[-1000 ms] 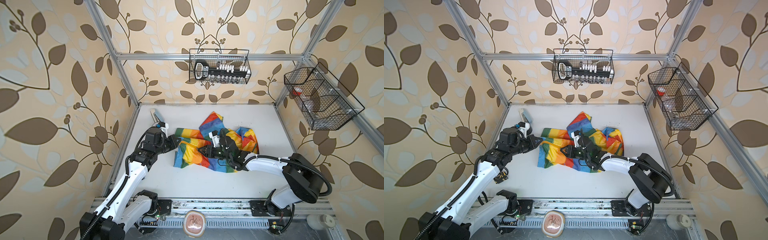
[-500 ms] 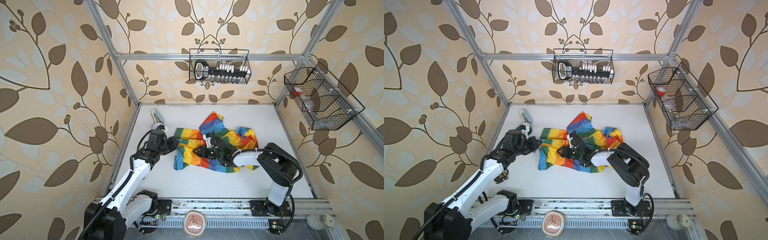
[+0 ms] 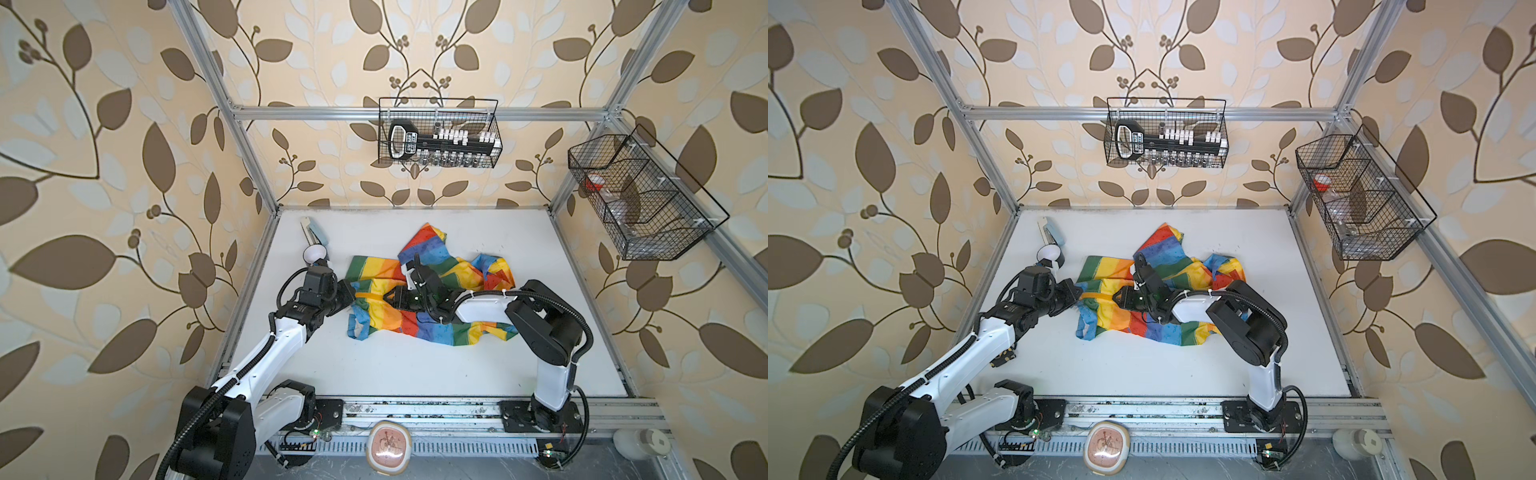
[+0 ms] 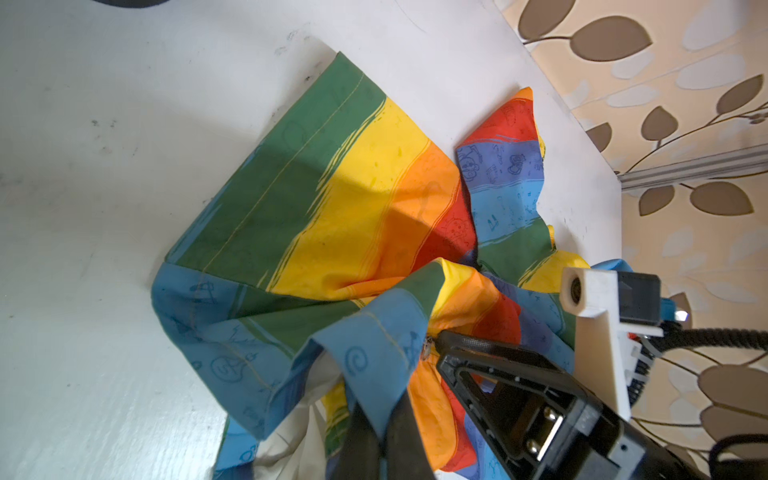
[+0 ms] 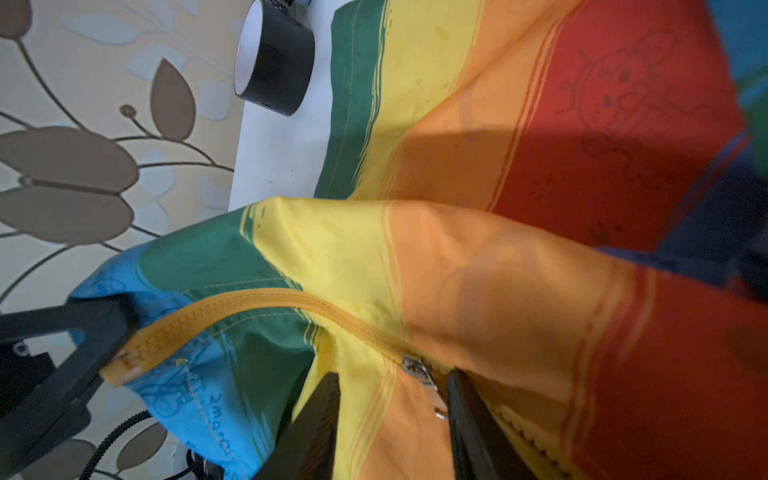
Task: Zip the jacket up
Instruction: 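Reach the right gripper across to grasp the zipper slider near the left gripper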
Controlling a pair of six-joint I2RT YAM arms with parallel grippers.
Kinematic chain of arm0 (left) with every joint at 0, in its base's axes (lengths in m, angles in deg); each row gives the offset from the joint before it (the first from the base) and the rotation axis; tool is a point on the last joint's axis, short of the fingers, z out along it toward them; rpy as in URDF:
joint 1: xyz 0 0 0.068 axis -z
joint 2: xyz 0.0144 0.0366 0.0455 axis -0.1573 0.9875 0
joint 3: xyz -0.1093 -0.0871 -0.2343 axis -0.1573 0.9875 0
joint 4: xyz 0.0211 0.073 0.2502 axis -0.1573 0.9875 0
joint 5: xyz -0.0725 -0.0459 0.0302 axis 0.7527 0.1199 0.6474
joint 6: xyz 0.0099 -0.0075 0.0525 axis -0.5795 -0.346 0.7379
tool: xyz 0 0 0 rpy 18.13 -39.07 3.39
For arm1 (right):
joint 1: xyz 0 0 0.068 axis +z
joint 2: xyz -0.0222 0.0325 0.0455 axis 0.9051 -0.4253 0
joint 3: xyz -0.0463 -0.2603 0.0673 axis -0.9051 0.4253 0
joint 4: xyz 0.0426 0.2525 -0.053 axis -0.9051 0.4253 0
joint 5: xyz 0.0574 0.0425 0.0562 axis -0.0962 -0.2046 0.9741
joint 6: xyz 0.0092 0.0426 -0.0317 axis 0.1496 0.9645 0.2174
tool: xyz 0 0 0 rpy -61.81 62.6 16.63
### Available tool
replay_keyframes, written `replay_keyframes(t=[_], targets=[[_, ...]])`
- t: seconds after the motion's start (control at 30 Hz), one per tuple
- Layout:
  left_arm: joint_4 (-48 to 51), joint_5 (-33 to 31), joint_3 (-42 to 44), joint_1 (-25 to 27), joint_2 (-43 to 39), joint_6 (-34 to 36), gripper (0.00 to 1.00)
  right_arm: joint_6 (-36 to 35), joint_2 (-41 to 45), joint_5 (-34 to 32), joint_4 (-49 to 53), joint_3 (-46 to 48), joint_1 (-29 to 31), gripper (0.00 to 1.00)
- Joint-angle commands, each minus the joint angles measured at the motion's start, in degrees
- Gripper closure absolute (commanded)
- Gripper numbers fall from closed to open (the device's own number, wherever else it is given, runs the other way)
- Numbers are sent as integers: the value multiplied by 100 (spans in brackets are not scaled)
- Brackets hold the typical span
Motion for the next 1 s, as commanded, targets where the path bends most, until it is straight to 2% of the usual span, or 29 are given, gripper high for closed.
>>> replay_keyframes(t=[0.0,0.23,0.4,0.73,0.9,0.97], targets=[[-324,-149,50,-52,-37,-130,100,-115,-233,-228,521,-172,67,58],[-406,-139,129,-52,-48,-196,100,-412,-484,-566,1371,-721,264,64],[-498,-70,165,-51,-7,-240,100,-485,-612,-702,1538,-849,291,66],[-433,-48,226,-52,-111,-242,100,-556,-967,-841,1836,-1198,282,82],[-394,-52,215,-51,-164,-257,100,-555,-955,-878,1897,-1209,273,98],[-370,-52,200,-52,-173,-253,100,-546,-852,-863,1885,-1174,264,100]])
